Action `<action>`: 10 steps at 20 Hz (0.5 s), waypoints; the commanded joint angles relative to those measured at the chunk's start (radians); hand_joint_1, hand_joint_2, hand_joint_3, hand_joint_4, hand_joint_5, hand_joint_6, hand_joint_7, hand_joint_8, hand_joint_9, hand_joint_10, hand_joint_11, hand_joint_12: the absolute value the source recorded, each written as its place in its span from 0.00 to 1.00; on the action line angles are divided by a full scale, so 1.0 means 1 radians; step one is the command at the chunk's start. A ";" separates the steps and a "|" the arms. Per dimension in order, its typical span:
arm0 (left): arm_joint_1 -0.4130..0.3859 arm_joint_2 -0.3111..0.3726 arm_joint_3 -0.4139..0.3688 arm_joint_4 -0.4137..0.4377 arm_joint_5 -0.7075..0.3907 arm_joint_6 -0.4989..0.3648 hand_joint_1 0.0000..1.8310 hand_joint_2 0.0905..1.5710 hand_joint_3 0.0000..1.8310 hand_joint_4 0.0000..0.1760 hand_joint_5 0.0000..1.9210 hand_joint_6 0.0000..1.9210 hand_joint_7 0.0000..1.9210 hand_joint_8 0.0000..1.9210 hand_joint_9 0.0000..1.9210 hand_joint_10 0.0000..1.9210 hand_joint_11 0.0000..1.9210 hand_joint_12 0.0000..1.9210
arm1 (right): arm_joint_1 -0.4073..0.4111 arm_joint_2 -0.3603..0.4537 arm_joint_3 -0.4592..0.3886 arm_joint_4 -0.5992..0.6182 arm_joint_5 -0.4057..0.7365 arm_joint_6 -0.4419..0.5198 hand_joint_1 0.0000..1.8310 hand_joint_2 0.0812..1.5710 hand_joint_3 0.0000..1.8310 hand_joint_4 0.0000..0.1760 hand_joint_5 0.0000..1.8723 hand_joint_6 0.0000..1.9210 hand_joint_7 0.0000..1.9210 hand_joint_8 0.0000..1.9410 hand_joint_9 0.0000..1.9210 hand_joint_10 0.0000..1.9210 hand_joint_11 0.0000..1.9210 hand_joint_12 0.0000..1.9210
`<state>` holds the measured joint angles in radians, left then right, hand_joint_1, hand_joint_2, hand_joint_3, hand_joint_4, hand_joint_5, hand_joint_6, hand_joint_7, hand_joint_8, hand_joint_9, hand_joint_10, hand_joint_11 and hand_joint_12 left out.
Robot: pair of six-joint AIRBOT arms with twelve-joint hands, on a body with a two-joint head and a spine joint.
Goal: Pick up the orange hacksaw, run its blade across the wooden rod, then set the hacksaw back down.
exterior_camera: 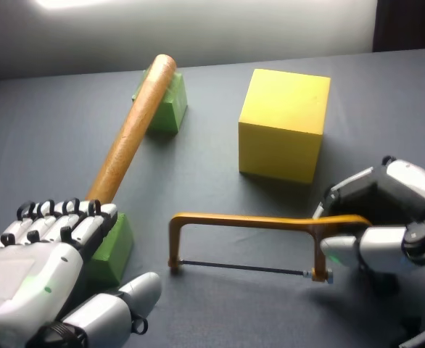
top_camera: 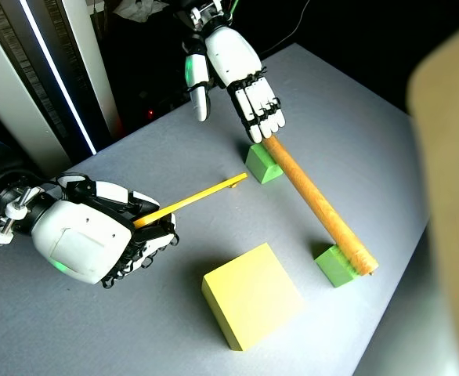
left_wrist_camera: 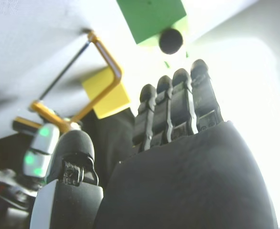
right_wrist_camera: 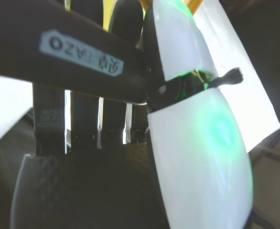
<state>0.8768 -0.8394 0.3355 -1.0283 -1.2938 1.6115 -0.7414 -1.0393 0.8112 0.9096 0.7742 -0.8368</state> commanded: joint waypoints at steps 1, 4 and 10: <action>-0.013 0.015 0.003 0.079 -0.051 -0.010 0.00 0.84 0.00 0.00 0.05 0.00 0.03 0.00 0.01 0.00 0.00 0.00 | -0.005 0.003 0.012 -0.035 0.102 0.004 0.68 0.66 0.00 0.00 0.54 0.46 0.63 0.34 0.68 0.00 0.58 0.21; -0.033 0.055 0.004 0.106 -0.004 -0.010 0.00 0.85 0.00 0.00 0.06 0.01 0.04 0.01 0.02 0.01 0.00 0.00 | -0.031 -0.013 0.043 -0.036 0.098 0.004 0.68 0.67 0.00 0.00 0.52 0.51 0.60 0.38 0.66 0.00 0.55 0.21; -0.077 0.120 0.003 0.152 0.077 -0.012 0.00 0.84 0.00 0.00 0.07 0.01 0.05 0.01 0.03 0.01 0.01 0.00 | -0.048 -0.015 0.046 -0.073 0.111 0.008 0.55 0.71 0.00 0.00 0.32 0.24 0.41 0.01 0.42 0.00 0.31 0.28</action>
<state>0.8062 -0.7200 0.3378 -0.9482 -1.1435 1.5997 -0.7887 -1.0557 0.8524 0.8600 0.8154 -0.8295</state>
